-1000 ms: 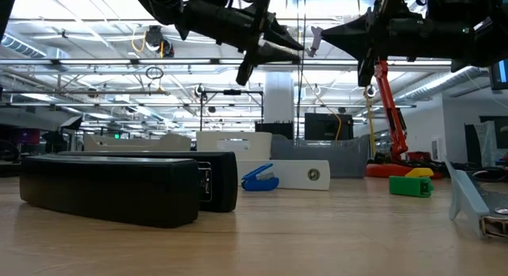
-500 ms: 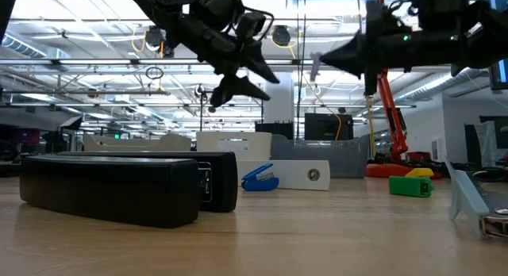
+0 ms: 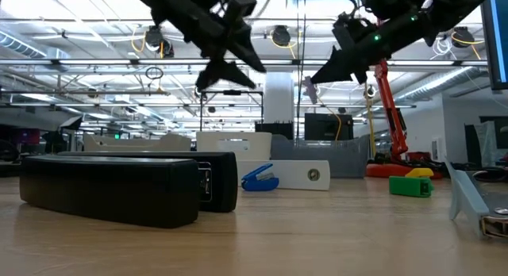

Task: Pick and place Stapler, Stapler remover, tape
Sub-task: Put the purple staple remover into the black bin

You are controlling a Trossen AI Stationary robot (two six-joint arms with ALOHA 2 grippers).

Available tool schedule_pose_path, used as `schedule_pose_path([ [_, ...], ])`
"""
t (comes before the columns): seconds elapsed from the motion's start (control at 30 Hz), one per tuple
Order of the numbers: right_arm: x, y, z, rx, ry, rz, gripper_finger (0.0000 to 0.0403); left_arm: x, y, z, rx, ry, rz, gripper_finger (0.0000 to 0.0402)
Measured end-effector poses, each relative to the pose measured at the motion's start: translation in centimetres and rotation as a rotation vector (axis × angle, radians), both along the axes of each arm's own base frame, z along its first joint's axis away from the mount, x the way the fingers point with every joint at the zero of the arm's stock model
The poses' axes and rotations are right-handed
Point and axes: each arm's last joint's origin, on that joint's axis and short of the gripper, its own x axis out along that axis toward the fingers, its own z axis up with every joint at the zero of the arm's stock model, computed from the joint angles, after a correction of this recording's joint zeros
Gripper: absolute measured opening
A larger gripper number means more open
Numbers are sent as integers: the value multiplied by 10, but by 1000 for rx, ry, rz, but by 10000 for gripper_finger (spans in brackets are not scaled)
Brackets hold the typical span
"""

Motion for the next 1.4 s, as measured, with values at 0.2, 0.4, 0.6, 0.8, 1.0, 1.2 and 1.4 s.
schedule_pose_path([
  [0.2, 3, -12, -13, -1, 95, -13, 0, -34, -5, 29, 94, -48, 70, 163],
  [0.4, 10, -22, -33, 8, 190, 1, 0, -71, -12, 36, 119, -124, 130, 163],
  [0.6, 17, -30, -49, 50, 227, 41, 0, -105, -20, 24, 106, -221, 202, 163],
  [0.8, 30, -43, -51, 62, 321, 61, 0, -123, -27, 11, 58, -246, 249, 163],
  [1.0, 46, -52, -45, 79, 459, 93, 0, -126, -33, 8, 54, -243, 242, 163],
  [1.2, 49, -56, -47, 91, 568, 91, 0, -125, -36, 8, 66, -245, 232, 163],
  [1.4, 40, -61, -50, 130, 629, 78, 0, -125, -36, 9, 76, -247, 241, 163],
])
